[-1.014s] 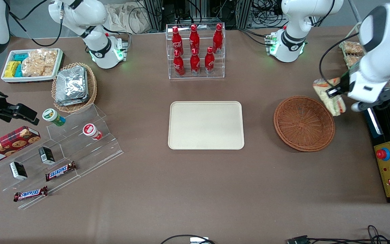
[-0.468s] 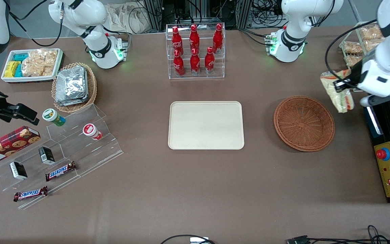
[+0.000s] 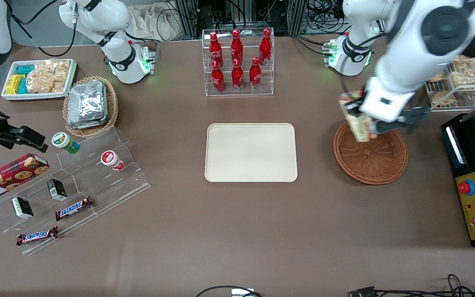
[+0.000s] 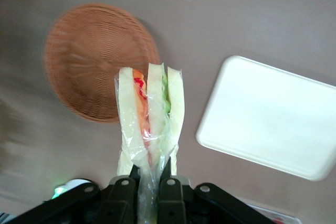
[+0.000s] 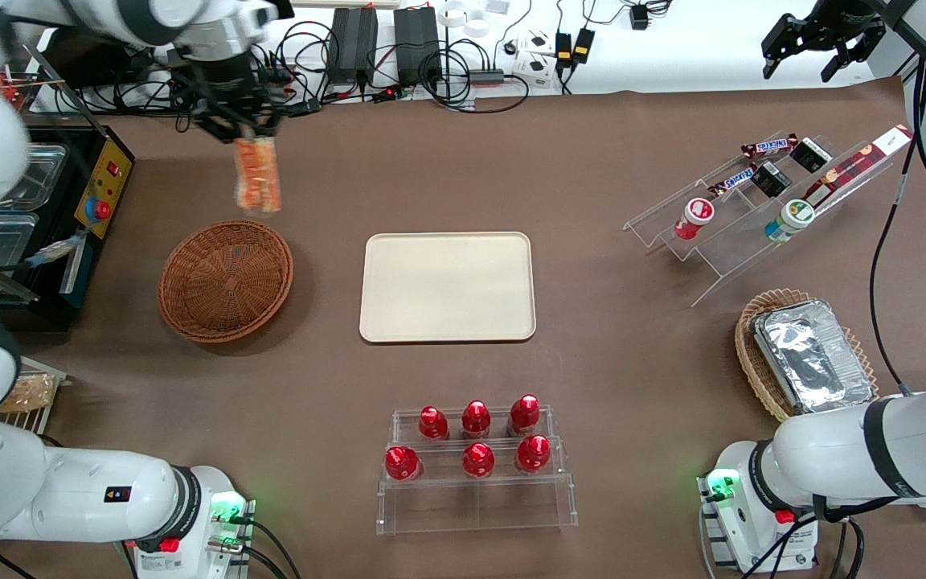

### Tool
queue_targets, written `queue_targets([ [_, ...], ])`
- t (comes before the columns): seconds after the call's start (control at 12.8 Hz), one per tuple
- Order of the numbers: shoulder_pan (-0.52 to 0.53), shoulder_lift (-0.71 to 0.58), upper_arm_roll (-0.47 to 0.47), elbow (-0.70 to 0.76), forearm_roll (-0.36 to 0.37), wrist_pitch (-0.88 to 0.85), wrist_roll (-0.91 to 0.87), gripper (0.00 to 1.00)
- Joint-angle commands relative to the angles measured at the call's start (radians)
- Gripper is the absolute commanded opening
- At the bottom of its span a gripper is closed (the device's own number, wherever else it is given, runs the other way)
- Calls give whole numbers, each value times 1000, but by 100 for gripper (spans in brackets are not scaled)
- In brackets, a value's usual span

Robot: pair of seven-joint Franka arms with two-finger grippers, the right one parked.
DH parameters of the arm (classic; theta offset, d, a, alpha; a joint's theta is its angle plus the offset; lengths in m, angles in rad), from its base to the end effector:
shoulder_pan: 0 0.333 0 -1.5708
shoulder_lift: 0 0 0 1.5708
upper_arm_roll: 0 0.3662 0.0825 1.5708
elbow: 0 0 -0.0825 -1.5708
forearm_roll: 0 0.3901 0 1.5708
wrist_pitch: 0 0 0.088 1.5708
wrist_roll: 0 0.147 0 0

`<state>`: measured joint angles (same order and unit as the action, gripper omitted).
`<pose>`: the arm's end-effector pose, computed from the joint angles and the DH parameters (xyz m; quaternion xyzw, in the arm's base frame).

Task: Place sandwich from basket to tray
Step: 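Carry the sandwich over the white tray with the left gripper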

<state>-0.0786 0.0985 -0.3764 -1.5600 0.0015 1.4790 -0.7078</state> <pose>0.5188 -0.2425 0.5807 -0.9883 -0.1249 0.0815 0.0329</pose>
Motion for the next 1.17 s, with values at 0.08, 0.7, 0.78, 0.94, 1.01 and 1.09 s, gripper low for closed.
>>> queue_targets([
  [0.08,-111,203,-102,216,12,-46,-84,10],
  [0.7,-210,218,-99,51,123,45,263,14],
  [0.78,-205,184,-96,-30,121,114,261,14],
  [0.94,-161,167,-96,-144,115,238,255,13],
  [1.01,-159,170,-96,-187,111,295,242,13],
  [1.09,-136,178,-95,-231,110,367,214,13],
])
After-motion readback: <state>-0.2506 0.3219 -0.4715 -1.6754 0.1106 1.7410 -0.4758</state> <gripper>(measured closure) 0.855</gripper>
